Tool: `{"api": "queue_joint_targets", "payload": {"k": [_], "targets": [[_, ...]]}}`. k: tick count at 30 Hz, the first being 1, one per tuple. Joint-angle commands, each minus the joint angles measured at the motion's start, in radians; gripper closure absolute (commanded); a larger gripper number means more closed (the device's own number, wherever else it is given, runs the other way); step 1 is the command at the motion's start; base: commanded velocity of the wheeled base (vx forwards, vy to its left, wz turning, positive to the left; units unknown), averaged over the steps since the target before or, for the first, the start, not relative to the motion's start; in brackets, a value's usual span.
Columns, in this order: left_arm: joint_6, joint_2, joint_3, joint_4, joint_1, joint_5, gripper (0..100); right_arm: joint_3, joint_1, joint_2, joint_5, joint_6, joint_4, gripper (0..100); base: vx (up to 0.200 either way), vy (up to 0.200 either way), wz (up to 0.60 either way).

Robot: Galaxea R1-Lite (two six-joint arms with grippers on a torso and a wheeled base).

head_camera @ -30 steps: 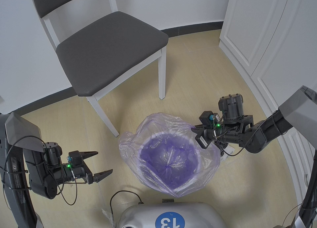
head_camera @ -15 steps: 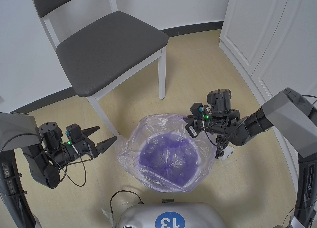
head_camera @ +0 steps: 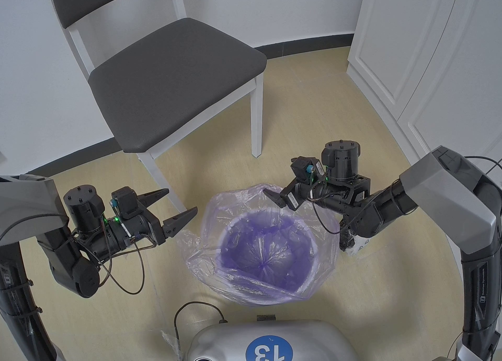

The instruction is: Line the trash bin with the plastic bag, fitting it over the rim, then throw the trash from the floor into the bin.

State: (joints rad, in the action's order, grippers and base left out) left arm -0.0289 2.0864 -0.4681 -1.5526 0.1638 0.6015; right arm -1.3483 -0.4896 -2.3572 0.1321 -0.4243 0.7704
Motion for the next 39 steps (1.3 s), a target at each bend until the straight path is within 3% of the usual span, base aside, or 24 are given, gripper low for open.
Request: {"api": "queue_joint_targets", "payload": {"k": [1,10,16,20,22,25,27,31,35,38,39], "targets": [[-0.002,-0.048,0.034,-0.018,0.017,0.0,0,0.103,-0.032,0.095,0.006,-0.001,0.047,0,0.0,0.0,0.0],[-0.003,-0.135,0.101,-0.018,0.066,-0.031,0,0.39,-0.03,0.357,-0.012,0.002,0.119,0,0.0,0.0,0.0],[-0.003,-0.17,0.109,-0.018,0.085,-0.057,0,0.417,0.006,0.434,-0.037,0.004,0.098,0,0.0,0.0,0.0],[-0.003,-0.206,0.141,-0.018,0.102,-0.063,0,0.433,0.009,0.493,-0.193,0.019,0.096,0,0.0,0.0,0.0],[-0.003,-0.206,0.147,-0.018,0.103,-0.065,0,0.437,0.005,0.498,-0.261,0.073,0.096,0,0.0,0.0,0.0],[-0.005,-0.195,0.151,-0.018,0.123,-0.091,0,0.44,-0.003,0.481,-0.302,0.205,0.121,0,0.0,0.0,0.0],[-0.005,-0.172,0.146,-0.018,0.141,-0.129,0,0.442,-0.007,0.47,-0.302,0.285,0.135,0,0.0,0.0,0.0],[-0.003,-0.137,0.121,0.005,0.187,-0.206,0,0.466,0.002,0.449,-0.301,0.323,0.104,0,0.0,0.0,0.0],[-0.003,-0.14,0.012,0.184,0.23,-0.307,0,0.402,-0.023,0.449,-0.263,0.412,-0.135,0,0.0,0.0,0.0],[-0.005,-0.144,-0.113,0.368,0.263,-0.387,0,0.268,-0.038,0.45,-0.134,0.489,-0.407,0,0.0,0.0,0.0],[-0.005,-0.144,-0.113,0.368,0.263,-0.387,0,0.268,-0.038,0.45,-0.134,0.489,-0.407,0,0.0,0.0,0.0]]}}
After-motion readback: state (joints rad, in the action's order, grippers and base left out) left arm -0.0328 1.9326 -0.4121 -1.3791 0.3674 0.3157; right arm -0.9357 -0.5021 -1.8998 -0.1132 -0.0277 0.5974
